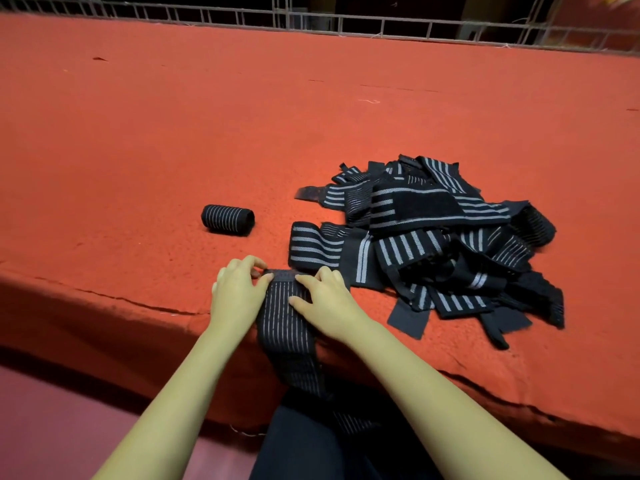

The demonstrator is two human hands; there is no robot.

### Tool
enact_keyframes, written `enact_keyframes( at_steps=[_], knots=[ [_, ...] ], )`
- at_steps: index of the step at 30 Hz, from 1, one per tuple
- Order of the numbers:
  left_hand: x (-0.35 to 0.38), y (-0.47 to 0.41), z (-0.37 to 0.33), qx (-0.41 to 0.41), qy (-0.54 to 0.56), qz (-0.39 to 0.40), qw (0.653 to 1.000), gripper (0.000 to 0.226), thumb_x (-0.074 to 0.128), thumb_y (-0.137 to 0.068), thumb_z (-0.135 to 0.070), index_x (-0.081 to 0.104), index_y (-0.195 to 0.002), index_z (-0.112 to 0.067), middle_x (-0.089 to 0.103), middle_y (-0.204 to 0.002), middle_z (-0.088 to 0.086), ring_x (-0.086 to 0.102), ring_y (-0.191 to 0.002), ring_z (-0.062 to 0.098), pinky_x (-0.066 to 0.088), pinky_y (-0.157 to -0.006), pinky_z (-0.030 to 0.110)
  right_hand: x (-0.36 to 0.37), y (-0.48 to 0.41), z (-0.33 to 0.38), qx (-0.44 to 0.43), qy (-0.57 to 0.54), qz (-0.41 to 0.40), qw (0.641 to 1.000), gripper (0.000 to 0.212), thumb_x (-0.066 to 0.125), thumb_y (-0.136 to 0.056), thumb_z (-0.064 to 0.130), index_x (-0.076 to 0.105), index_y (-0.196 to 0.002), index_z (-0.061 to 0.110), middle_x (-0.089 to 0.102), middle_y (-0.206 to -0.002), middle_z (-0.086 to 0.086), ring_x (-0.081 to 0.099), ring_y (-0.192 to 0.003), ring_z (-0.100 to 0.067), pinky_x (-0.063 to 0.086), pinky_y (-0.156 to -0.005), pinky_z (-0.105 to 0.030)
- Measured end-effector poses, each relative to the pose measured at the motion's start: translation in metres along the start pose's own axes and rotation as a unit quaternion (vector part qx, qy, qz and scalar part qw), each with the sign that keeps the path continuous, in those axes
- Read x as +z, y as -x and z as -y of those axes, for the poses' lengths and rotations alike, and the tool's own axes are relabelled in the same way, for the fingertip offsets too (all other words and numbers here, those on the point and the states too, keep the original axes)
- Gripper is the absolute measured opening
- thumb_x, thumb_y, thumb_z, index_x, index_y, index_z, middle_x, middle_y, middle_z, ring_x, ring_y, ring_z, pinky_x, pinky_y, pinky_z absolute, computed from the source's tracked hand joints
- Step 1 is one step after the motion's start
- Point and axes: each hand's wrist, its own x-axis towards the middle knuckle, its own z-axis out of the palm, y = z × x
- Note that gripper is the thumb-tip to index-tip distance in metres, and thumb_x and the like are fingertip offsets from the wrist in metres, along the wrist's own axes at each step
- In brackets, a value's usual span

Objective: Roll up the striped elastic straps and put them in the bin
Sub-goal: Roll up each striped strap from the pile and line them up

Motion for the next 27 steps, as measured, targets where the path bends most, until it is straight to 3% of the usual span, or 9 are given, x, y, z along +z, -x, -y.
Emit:
enact_keyframes(
  at_steps=[4,7,10,13,16,20,23,25,27],
  knots=[
    [-0.005,-0.002,-0.015,0.035,-0.034,-0.019,0.999,0.011,0.059,-0.092,-0.026,0.063,-0.101,-0.019,0.06,-0.102,0.001,0.051,-0.101,0.026,0.039,-0.088,0.042,-0.024,0.007,-0.006,-0.022,-0.064,-0.043,0.997,0.039,0.052,-0.097,0.027,0.052,-0.133,0.014,0.049,-0.12,-0.009,0.043,-0.119,-0.024,0.033,-0.103,-0.031],
    [-0.001,-0.011,-0.046,0.086,-0.008,-0.006,0.996,0.008,0.061,-0.091,-0.024,0.063,-0.095,-0.017,0.061,-0.1,0.002,0.052,-0.097,0.028,0.041,-0.088,0.043,-0.06,0.011,-0.016,-0.019,-0.077,-0.095,0.992,0.026,0.052,-0.095,0.017,0.063,-0.118,0.011,0.049,-0.102,-0.001,0.053,-0.096,-0.017,0.039,-0.091,-0.027],
    [0.011,-0.025,-0.089,0.152,-0.002,0.017,0.988,0.008,0.061,-0.09,-0.024,0.062,-0.093,-0.016,0.06,-0.097,0.003,0.053,-0.097,0.028,0.042,-0.089,0.044,-0.098,0.014,-0.031,-0.011,-0.084,-0.155,0.984,0.021,0.052,-0.093,0.011,0.068,-0.106,0.011,0.049,-0.094,0.002,0.05,-0.082,-0.01,0.039,-0.081,-0.023],
    [0.024,-0.038,-0.134,0.204,-0.003,0.028,0.979,0.012,0.06,-0.091,-0.025,0.061,-0.098,-0.016,0.059,-0.1,0.004,0.054,-0.099,0.028,0.042,-0.089,0.043,-0.129,0.017,-0.057,0.011,-0.025,-0.205,0.978,0.025,0.051,-0.091,0.008,0.067,-0.11,0.012,0.055,-0.106,-0.004,0.052,-0.103,-0.02,0.04,-0.092,-0.03],
    [0.036,-0.046,-0.169,0.235,0.006,0.033,0.971,0.024,0.056,-0.094,-0.026,0.058,-0.115,-0.013,0.055,-0.116,0.007,0.05,-0.112,0.027,0.04,-0.095,0.039,-0.15,0.024,-0.084,0.049,0.028,-0.202,0.978,0.032,0.051,-0.094,0.011,0.06,-0.124,0.014,0.052,-0.124,-0.005,0.041,-0.122,-0.023,0.031,-0.098,-0.027],
    [0.056,-0.057,-0.191,0.179,0.088,0.076,0.977,0.038,0.049,-0.099,-0.03,0.052,-0.133,-0.013,0.047,-0.133,0.006,0.048,-0.122,0.021,0.032,-0.095,0.023,-0.163,0.026,-0.103,0.063,0.025,-0.198,0.978,0.034,0.049,-0.095,0.013,0.058,-0.129,0.014,0.051,-0.131,-0.003,0.04,-0.127,-0.021,0.03,-0.102,-0.027],
    [0.079,-0.05,-0.196,0.174,0.088,0.14,0.971,0.027,0.048,-0.097,-0.024,0.065,-0.114,-0.013,0.064,-0.119,0.006,0.057,-0.113,0.022,0.038,-0.091,0.026,-0.167,0.018,-0.107,0.057,0.016,-0.207,0.977,0.034,0.046,-0.097,0.014,0.057,-0.129,0.012,0.05,-0.131,-0.003,0.044,-0.125,-0.019,0.033,-0.101,-0.028],
    [0.091,-0.032,-0.203,0.225,0.029,0.199,0.953,0.027,0.044,-0.094,-0.024,0.068,-0.098,-0.012,0.069,-0.105,0.009,0.06,-0.102,0.028,0.041,-0.082,0.032,-0.171,0.009,-0.109,0.041,0.016,-0.227,0.973,0.034,0.045,-0.097,0.012,0.058,-0.128,0.011,0.05,-0.131,-0.003,0.044,-0.124,-0.02,0.035,-0.102,-0.029],
    [0.095,-0.024,-0.206,0.263,0.007,0.228,0.937,0.024,0.047,-0.092,-0.017,0.069,-0.095,-0.009,0.069,-0.1,0.009,0.059,-0.097,0.028,0.039,-0.076,0.033,-0.176,-0.002,-0.11,0.038,0.015,-0.218,0.975,0.035,0.044,-0.097,0.012,0.058,-0.129,0.012,0.05,-0.134,-0.002,0.044,-0.126,-0.019,0.035,-0.103,-0.03]
  ],
)
